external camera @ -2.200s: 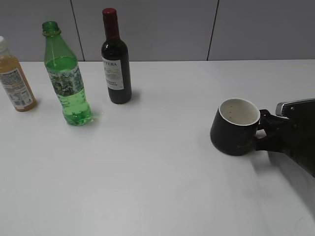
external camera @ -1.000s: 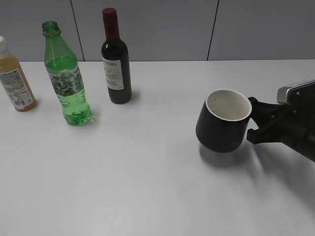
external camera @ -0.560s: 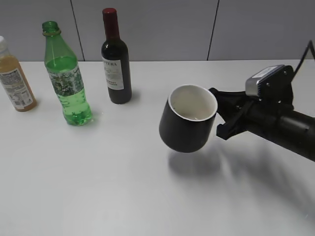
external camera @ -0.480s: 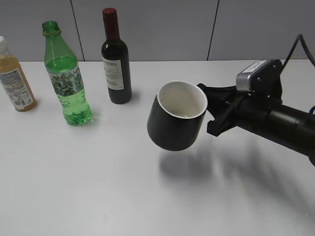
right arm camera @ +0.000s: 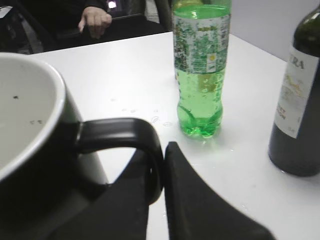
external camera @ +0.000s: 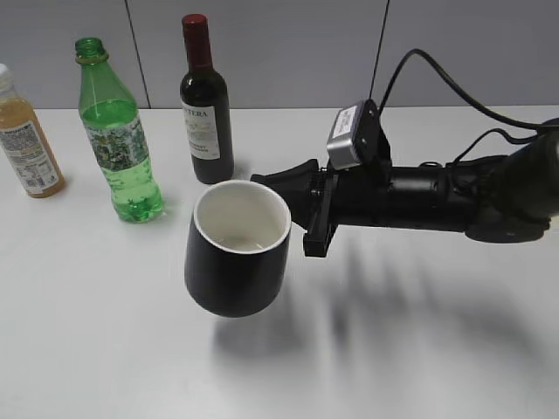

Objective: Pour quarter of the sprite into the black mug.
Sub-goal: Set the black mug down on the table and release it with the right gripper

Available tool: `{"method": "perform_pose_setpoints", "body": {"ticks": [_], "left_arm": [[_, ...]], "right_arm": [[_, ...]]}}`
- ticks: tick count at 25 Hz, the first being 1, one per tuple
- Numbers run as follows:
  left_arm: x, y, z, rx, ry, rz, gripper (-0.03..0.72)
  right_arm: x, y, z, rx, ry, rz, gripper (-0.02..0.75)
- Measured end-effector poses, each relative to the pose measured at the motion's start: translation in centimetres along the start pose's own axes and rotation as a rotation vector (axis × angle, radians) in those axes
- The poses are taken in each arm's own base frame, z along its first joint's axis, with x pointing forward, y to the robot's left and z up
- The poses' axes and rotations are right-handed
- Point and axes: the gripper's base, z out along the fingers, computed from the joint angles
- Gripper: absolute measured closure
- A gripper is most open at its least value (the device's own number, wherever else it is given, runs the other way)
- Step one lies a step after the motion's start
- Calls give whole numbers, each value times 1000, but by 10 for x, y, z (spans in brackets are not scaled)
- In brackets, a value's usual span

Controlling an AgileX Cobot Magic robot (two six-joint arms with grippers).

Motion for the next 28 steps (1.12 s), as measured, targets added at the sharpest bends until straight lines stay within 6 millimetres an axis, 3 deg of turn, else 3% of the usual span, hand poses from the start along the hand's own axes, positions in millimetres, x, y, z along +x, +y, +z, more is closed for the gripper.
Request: {"method": "perform_pose_setpoints", "body": {"ticks": [12, 28], "left_arm": [[0, 0, 0, 0, 0, 0, 452], [0, 0, 0, 0, 0, 0, 452]], "right_arm": [[13, -5, 48, -84, 115, -78, 700], [40, -6, 61, -97, 175, -16, 700]]}}
